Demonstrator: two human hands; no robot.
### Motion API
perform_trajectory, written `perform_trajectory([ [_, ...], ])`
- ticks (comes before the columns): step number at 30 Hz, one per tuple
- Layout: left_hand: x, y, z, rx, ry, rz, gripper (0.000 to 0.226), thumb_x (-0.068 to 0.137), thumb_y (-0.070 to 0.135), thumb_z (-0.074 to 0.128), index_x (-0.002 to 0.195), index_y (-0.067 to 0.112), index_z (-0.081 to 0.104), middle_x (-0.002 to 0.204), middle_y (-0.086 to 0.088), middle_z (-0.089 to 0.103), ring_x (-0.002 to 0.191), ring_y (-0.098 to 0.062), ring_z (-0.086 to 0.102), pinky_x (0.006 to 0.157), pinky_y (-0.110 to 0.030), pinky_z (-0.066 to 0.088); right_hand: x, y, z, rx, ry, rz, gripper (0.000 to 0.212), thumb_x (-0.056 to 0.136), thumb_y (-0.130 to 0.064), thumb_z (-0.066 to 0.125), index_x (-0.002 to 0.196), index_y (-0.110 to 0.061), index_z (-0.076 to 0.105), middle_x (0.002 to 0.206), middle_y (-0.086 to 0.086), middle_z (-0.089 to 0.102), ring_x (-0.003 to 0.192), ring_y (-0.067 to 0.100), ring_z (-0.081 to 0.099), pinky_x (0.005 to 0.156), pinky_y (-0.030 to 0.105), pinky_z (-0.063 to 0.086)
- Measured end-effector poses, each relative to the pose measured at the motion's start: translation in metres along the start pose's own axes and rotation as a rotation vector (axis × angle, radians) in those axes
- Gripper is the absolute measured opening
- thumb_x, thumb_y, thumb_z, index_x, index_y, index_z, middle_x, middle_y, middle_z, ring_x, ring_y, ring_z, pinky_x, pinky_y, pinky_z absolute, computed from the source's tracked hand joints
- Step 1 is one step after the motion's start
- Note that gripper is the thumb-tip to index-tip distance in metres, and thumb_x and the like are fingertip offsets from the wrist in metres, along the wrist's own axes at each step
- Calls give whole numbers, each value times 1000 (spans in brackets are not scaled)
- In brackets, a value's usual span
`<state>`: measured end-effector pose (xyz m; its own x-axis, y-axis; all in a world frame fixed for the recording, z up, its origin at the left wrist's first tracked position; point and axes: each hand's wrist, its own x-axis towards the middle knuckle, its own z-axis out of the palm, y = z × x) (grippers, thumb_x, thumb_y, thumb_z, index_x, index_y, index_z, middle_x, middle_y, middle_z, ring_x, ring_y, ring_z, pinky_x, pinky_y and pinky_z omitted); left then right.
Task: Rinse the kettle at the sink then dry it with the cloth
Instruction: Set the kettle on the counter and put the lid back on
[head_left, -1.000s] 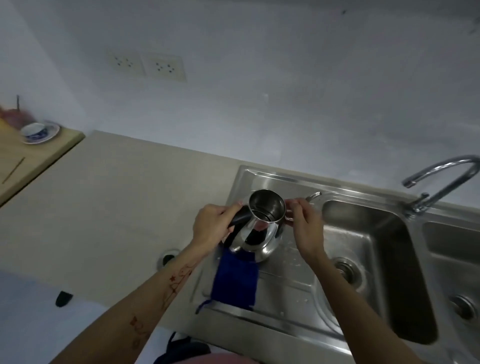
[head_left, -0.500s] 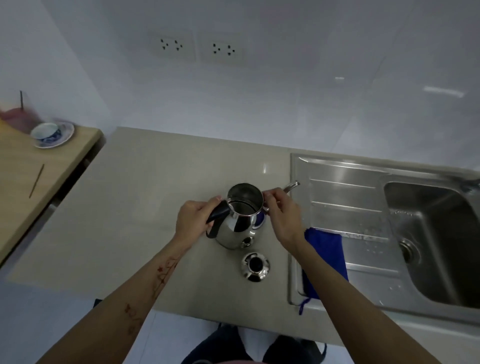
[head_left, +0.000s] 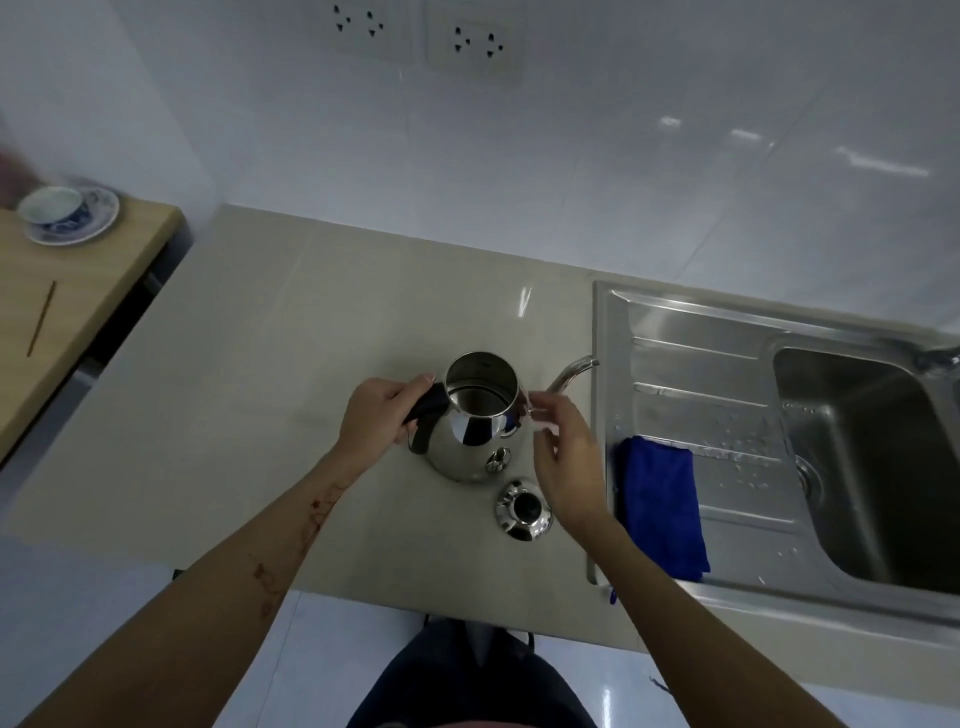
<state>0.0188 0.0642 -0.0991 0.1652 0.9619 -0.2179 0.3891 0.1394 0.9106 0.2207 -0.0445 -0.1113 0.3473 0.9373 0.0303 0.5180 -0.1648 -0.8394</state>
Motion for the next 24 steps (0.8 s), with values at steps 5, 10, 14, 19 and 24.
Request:
perform_trajectory([
  [5, -17, -2, 9, 266, 223, 125, 46, 99, 41, 45, 60, 16, 47, 57, 5, 49, 59, -9, 47, 59, -24, 34, -43, 58, 7, -304, -243, 6, 38, 89, -24, 66, 126, -21, 56, 123, -3, 60, 112, 15, 55, 89, 31, 52],
  [10, -36, -8, 21, 325, 242, 84, 50, 94, 54, 35, 111, 12, 57, 114, -4, 56, 113, -24, 44, 92, -30, 33, -47, 74, 9, -360, -320, 22, 40, 89, -26, 70, 127, -18, 61, 122, 4, 64, 114, 20, 56, 85, 27, 46],
  [14, -41, -6, 22, 270, 217, 59, 46, 98, 47, 40, 124, 11, 54, 127, -8, 53, 124, -27, 43, 106, -44, 37, -50, 74, 2, -235, -278, 16, 32, 94, -22, 64, 126, -22, 61, 118, -2, 66, 108, 19, 62, 84, 24, 48],
  [19, -42, 2, 26, 226, 223, 2, 42, 99, 46, 35, 117, 13, 54, 115, -8, 57, 116, -27, 49, 101, -43, 40, -41, 21, -22, 134, -62, -159, 34, 95, -29, 57, 129, -28, 56, 125, -11, 60, 115, 1, 57, 99, 13, 45],
  [24, -43, 12, 24, 183, 222, -70, 40, 97, 54, 29, 100, 20, 50, 102, -11, 59, 105, -30, 54, 93, -43, 44, 10, -47, -27, 137, -51, -299, 33, 96, -19, 61, 129, -18, 60, 129, -3, 64, 117, 7, 58, 99, 20, 47],
])
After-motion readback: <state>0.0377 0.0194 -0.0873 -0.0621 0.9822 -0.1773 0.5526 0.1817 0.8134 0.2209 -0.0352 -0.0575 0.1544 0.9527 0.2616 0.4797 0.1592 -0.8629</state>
